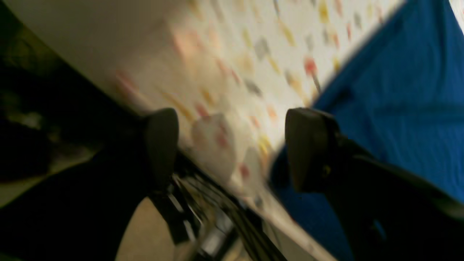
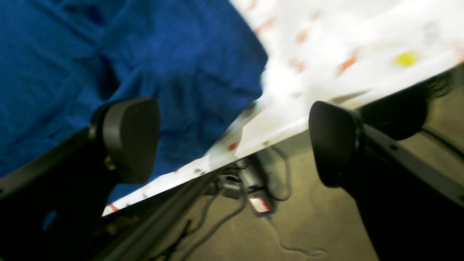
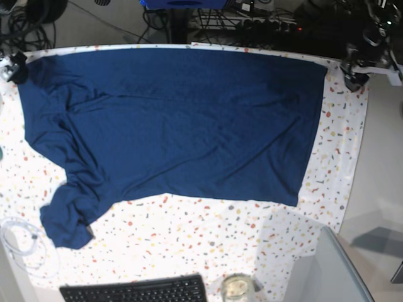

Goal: Layout the t-shirt on the table in an organized manner, then fold the t-shirt properly
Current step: 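Release both hem corners and lift the grippers, then move both grippers to the shirt's side edges and grasp them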

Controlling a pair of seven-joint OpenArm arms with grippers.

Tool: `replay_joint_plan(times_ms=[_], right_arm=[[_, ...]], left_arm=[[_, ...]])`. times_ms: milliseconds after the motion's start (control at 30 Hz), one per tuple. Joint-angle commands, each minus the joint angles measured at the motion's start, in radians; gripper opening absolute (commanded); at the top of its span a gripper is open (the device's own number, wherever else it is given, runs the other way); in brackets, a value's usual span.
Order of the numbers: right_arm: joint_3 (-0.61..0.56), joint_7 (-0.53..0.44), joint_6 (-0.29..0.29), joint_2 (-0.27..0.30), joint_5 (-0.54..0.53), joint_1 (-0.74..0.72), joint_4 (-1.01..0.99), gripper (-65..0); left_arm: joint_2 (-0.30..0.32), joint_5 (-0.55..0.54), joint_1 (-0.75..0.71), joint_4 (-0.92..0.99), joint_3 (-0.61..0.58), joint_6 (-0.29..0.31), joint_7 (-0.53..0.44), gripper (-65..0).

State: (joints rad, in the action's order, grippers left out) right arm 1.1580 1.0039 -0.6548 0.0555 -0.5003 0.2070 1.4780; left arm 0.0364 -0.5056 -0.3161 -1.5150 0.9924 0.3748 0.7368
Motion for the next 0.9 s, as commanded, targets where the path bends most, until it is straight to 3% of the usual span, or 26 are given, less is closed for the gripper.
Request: replay_joint_plan(times_ms=[0,100,133,200,267,367,433,500,667,867], right_arm=[[-0.036,-0.049,-0.009,0.042,-0.027,-0.027,0.02,-3.8],[-0.212,-0.112,-0.01,0.117,-0.027,-0.06,0.017,-3.8],[-0.296,-0.144,-0.01,0.151,-0.027,-0.076,0.002,-3.9],[-0.484,-0.225,-0.01,0.217,-0.027,-0.128,-0.056,-4.1],[-0.629,-0.31,-0.004,0.264,-0.027,-0.202,-0.155,-7.5],[-0.8,-0.42,-0.003,0.318,-0.025,-0.353,-0.38,-21.2],[-0.884,-0.458,-0.001,0.338,-0.025,-0.47,-0.564,-26.7],[-0.944,-0.504,-0.001,0.346,-0.025,-0.565,-0.735,-24.8],[-1.065,-0.675,0.013,0.352,-0.025,-0.697,-1.008,-18.0],[-1.217,-0.824,0.191,0.343,-0.025,-0.713,-1.089,-18.2]], left_arm=[[0.035,-0.021,0.001,-0.025,0.001,0.01,-0.018,-20.9],[0.069,-0.018,0.018,-0.065,-0.02,0.01,-0.015,-21.7],[0.078,-0.018,0.018,-0.085,-0.05,0.011,-0.015,-25.0],[0.082,-0.018,0.013,-0.118,-0.143,0.011,-0.015,-41.8],[0.078,-0.018,0.015,-0.126,-0.247,0.011,-0.015,-65.0],[0.073,-0.017,0.021,-0.109,-0.412,0.011,-0.02,-65.0],[0.07,-0.017,0.022,-0.095,-0.496,0.01,-0.024,-65.0],[0.064,-0.017,0.024,-0.088,-0.559,0.003,-0.056,-65.0],[0.058,-0.017,0.013,-0.039,-0.63,-0.096,-0.165,-65.0],[0.059,-0.017,0.001,-0.023,-0.631,-0.098,-0.176,-65.0]])
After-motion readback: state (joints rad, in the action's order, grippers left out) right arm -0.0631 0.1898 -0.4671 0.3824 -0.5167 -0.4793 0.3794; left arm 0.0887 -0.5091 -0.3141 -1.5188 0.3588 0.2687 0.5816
